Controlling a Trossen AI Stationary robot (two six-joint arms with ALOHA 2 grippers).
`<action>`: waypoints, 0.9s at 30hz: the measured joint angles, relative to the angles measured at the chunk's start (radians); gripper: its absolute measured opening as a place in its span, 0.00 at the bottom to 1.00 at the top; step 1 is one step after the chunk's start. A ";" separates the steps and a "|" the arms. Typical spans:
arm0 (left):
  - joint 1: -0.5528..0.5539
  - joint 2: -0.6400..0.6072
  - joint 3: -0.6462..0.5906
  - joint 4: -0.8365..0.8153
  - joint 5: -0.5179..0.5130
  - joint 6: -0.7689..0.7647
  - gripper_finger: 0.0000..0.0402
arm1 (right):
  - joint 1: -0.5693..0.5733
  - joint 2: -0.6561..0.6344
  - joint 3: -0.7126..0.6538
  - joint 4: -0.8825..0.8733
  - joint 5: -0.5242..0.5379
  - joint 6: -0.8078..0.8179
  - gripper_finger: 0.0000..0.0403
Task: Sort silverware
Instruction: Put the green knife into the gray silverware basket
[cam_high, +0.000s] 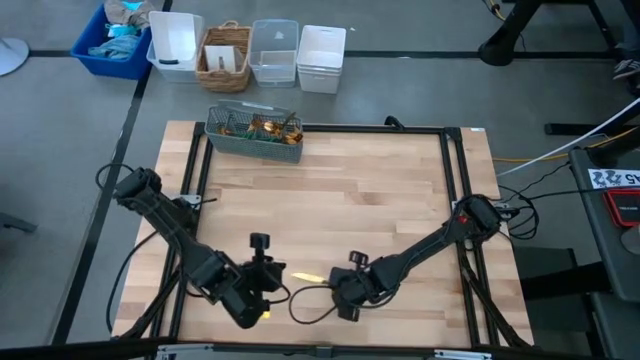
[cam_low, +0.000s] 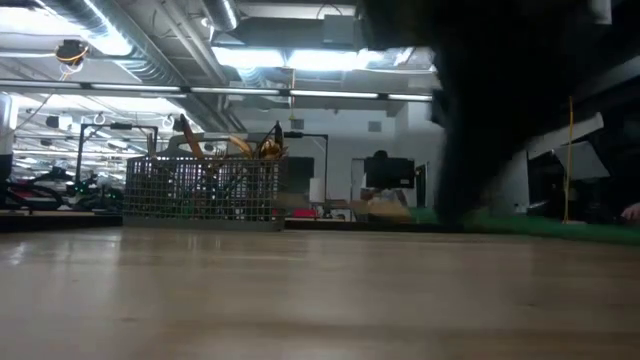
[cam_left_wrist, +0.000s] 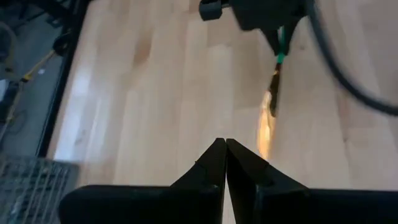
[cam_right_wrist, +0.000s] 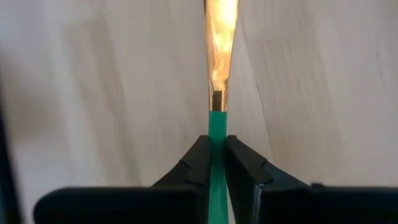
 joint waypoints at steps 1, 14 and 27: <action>-0.009 0.000 0.000 -0.018 -0.012 -0.021 0.01 | -0.010 0.000 0.017 0.002 -0.001 -0.025 0.09; -0.186 -0.062 0.000 -0.462 -0.280 -0.619 0.01 | -0.193 -0.002 0.251 0.003 0.075 -0.425 0.09; -0.169 -0.113 -0.057 -0.606 -0.565 -0.971 0.01 | -0.410 -0.006 0.412 0.040 0.373 -0.818 0.09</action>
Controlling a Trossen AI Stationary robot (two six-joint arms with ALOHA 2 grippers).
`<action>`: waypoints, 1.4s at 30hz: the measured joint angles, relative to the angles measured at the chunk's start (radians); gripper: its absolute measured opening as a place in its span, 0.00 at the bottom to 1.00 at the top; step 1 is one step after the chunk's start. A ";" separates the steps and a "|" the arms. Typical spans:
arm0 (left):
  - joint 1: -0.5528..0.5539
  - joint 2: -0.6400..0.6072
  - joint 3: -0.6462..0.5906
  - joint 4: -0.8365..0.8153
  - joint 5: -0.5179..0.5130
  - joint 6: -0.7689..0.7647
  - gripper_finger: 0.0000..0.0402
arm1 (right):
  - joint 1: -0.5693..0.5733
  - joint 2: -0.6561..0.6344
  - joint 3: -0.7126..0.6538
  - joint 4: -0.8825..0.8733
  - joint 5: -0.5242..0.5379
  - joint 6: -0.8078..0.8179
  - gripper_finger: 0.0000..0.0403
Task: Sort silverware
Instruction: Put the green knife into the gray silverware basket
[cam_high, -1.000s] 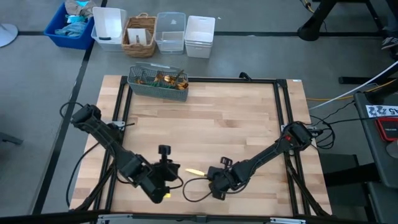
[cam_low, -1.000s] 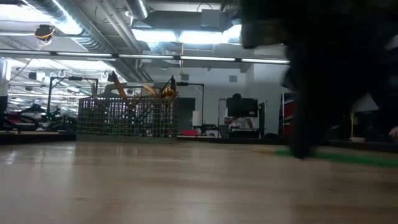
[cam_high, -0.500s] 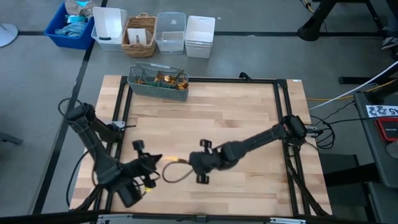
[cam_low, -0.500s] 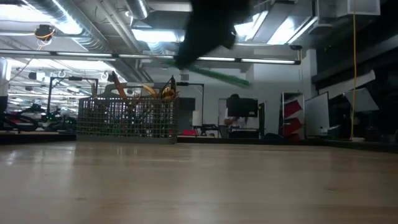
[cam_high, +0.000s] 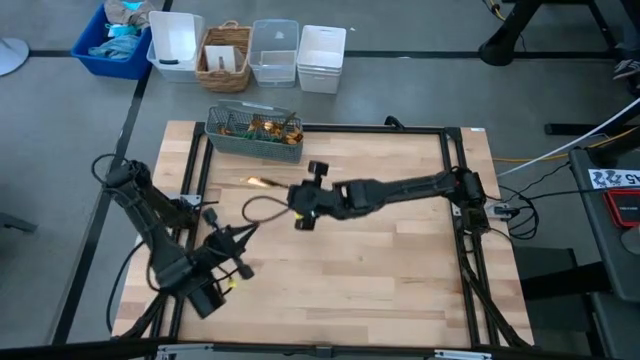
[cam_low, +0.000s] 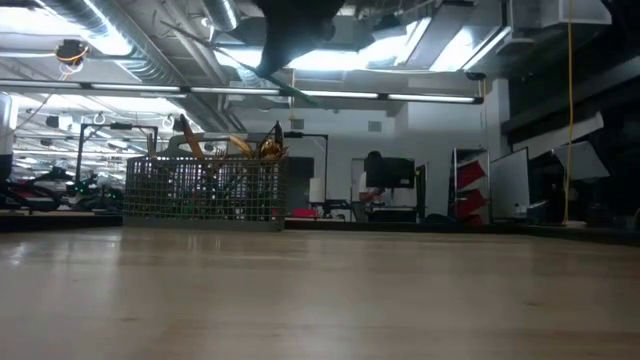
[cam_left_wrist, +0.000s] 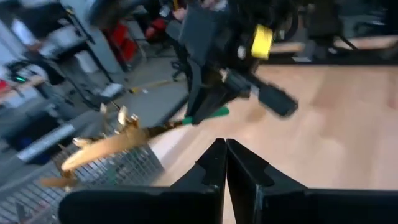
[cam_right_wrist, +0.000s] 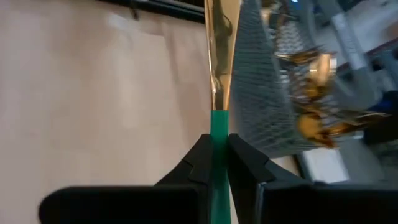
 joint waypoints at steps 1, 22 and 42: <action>0.017 0.000 -0.005 0.000 -0.021 0.000 0.01 | -0.014 0.000 0.000 0.003 0.010 -0.024 0.09; 0.217 -0.952 -0.606 0.183 0.008 -0.107 0.01 | -0.144 0.000 0.000 0.057 0.030 -0.187 0.09; 0.249 -1.092 -0.912 0.758 -0.161 0.115 0.33 | -0.189 0.000 0.000 0.285 -0.050 -0.232 0.09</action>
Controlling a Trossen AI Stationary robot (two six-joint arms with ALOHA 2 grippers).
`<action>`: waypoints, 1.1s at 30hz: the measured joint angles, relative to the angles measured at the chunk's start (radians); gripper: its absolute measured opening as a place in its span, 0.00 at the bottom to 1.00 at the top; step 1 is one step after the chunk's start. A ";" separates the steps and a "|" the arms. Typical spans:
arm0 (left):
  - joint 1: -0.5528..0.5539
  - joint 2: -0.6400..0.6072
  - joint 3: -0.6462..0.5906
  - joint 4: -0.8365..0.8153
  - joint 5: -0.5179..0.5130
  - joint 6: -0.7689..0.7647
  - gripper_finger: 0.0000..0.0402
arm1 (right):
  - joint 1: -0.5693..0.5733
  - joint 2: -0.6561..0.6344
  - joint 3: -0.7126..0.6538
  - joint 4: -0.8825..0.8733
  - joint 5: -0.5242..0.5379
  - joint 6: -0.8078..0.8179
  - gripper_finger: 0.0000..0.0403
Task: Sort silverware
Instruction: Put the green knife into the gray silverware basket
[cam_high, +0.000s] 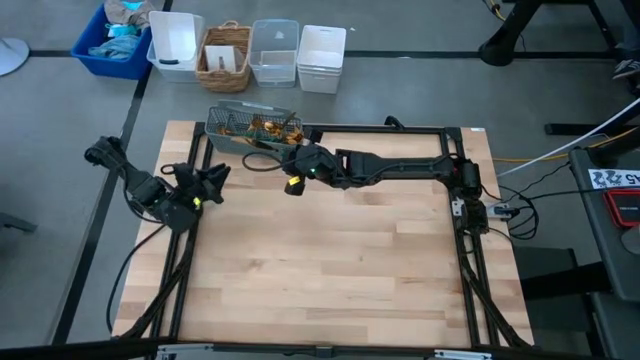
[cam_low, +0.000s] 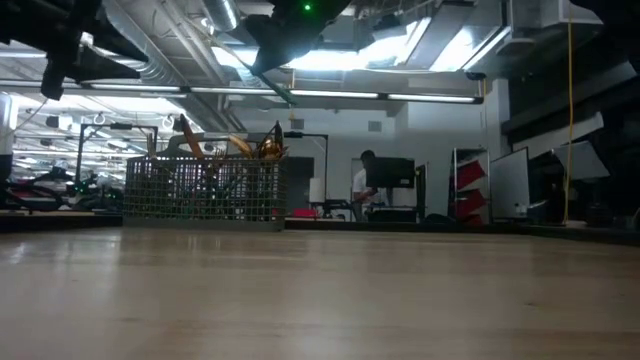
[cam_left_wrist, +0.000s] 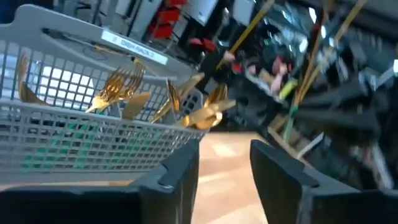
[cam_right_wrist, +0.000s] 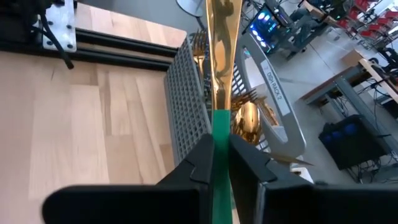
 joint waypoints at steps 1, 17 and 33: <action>0.013 0.002 -0.003 0.035 -0.008 -0.004 0.35 | 0.000 0.000 0.000 0.003 0.000 0.000 0.09; 0.261 0.176 -0.028 0.712 0.147 0.435 0.37 | 0.000 0.001 0.000 0.040 0.000 0.002 0.09; 0.553 0.248 -0.027 1.094 0.594 0.708 0.37 | 0.001 0.001 0.000 0.037 -0.001 0.002 0.09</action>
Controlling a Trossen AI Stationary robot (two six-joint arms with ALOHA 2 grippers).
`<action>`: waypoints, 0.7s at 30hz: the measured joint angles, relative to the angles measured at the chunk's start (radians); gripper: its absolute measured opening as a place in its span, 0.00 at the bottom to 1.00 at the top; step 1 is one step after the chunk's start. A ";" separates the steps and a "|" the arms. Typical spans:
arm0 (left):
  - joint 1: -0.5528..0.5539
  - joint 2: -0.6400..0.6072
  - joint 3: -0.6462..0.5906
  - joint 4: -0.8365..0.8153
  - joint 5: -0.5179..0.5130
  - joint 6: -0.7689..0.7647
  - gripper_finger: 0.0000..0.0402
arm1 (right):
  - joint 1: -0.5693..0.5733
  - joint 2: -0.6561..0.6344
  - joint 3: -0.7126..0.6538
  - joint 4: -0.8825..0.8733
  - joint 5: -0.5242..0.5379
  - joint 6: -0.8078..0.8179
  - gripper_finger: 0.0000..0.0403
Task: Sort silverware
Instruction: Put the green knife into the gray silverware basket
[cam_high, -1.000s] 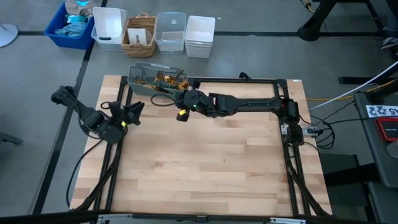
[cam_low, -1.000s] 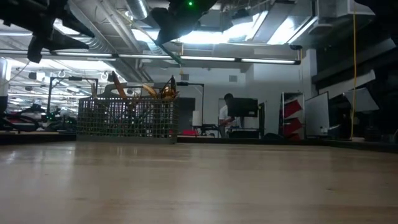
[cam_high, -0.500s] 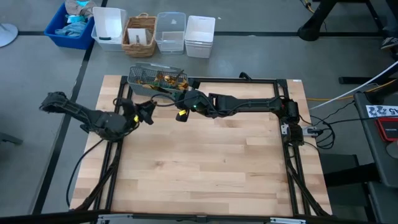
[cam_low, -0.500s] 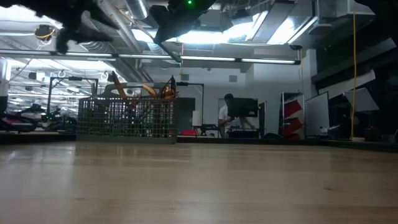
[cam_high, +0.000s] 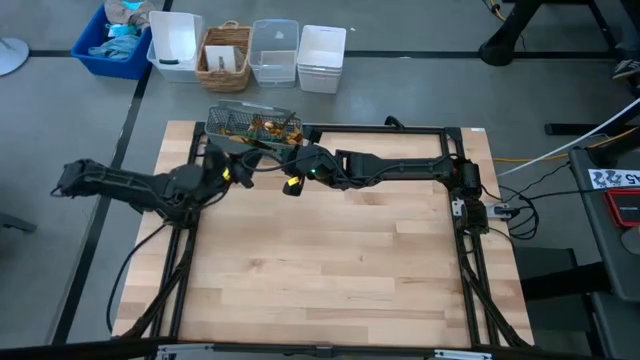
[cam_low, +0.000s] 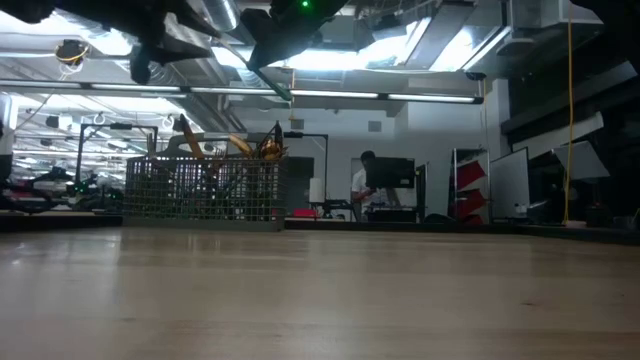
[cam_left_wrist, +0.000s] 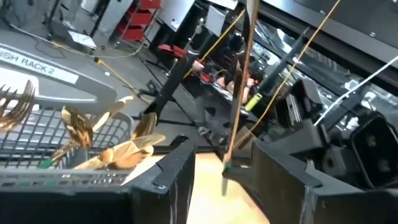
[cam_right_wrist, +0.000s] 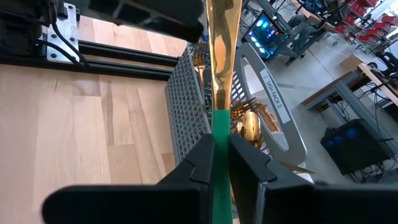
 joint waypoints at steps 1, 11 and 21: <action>0.013 0.008 0.000 0.011 0.014 0.000 0.37 | 0.000 0.000 0.000 0.000 0.000 0.000 0.09; 0.117 0.087 0.000 0.158 0.129 0.082 0.37 | 0.000 0.000 0.000 0.000 0.000 0.000 0.09; 0.153 0.098 0.000 0.175 0.167 0.122 0.21 | 0.000 0.000 0.000 0.000 0.000 0.000 0.09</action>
